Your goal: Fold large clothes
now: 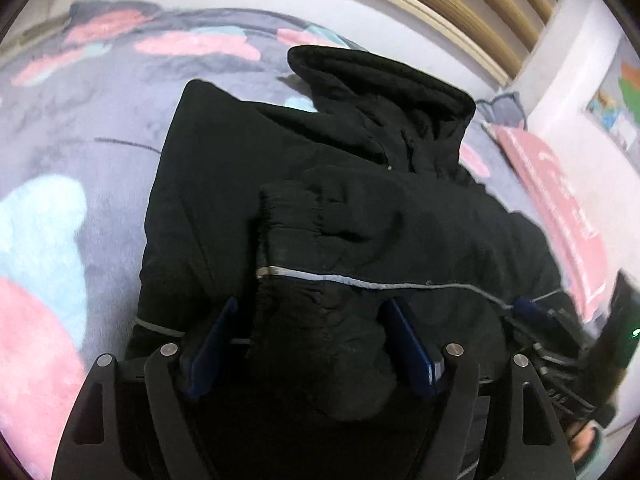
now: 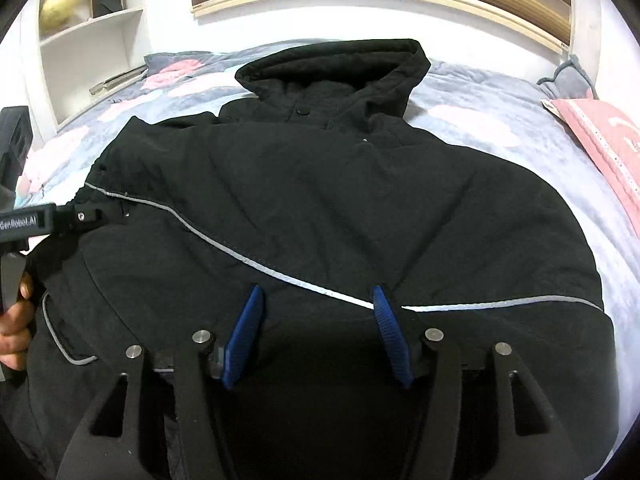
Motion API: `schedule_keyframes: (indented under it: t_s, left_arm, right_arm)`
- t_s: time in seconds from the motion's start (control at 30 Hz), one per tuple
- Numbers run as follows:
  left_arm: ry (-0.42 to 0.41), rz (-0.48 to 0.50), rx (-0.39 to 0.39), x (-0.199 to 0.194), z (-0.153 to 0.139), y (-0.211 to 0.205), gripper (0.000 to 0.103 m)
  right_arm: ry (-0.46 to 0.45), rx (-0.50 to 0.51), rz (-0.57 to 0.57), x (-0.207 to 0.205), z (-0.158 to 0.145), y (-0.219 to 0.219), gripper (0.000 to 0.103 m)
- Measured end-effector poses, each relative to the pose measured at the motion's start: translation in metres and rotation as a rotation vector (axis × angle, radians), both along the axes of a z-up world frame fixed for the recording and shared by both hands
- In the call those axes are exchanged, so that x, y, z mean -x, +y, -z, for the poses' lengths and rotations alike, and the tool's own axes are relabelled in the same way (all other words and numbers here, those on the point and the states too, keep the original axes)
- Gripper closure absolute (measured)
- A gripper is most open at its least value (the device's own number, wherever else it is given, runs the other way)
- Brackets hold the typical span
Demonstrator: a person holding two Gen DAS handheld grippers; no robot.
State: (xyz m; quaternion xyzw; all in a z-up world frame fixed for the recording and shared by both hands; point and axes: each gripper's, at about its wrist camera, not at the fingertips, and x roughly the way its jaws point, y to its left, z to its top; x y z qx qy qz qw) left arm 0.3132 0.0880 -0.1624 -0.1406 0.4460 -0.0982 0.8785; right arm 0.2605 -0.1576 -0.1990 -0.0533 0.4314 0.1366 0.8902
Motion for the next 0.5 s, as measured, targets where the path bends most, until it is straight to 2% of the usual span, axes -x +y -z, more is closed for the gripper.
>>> schedule_keyframes:
  t_s: [0.07, 0.13, 0.23, 0.3, 0.4, 0.5]
  left_arm:
    - [0.017, 0.006, -0.031, -0.003, -0.007, -0.004, 0.025]
    - [0.014, 0.025, -0.052, 0.002, -0.027, -0.001, 0.025]
    - [-0.088, 0.040, -0.047, 0.010, -0.075, 0.010, 0.025]
    - [-0.141, 0.030, -0.045, 0.004, -0.107, 0.018, 0.025]
    - [-0.159, -0.023, -0.067, -0.034, -0.146, 0.031, 0.025]
    - [-0.137, -0.088, -0.059, -0.082, -0.153, 0.039, 0.025]
  right_arm:
    - [0.016, 0.008, 0.000, 0.001, -0.001, 0.001, 0.042]
    - [0.064, 0.025, -0.012, -0.002, -0.007, -0.001, 0.042]
    - [0.134, 0.018, -0.033, -0.009, -0.030, -0.006, 0.042]
    - [0.099, -0.005, -0.018, -0.019, -0.061, -0.018, 0.041]
    - [0.053, -0.073, 0.065, -0.051, -0.100, -0.040, 0.037]
    - [0.029, -0.195, 0.156, -0.104, -0.125, -0.063, 0.036]
